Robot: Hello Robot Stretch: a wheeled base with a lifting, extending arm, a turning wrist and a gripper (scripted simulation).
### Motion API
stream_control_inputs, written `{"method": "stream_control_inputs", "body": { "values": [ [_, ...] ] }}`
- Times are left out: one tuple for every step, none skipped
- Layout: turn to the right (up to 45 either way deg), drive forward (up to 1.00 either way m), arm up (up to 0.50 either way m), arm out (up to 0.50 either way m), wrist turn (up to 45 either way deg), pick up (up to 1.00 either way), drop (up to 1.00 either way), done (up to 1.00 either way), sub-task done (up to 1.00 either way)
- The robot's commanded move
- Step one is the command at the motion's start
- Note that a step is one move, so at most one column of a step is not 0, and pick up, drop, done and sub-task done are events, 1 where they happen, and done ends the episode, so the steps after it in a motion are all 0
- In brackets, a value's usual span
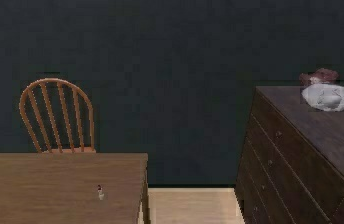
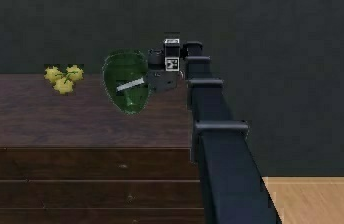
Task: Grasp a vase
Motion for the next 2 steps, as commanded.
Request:
{"method": "stream_control_inputs", "body": {
  "values": [
    [0.0, 0.00, 0.00, 0.00, 0.0, 1.00, 0.00, 0.00, 0.00],
    [0.0, 0.00, 0.00, 0.00, 0.0, 0.00, 0.00, 1.00, 0.00]
  ]
}}
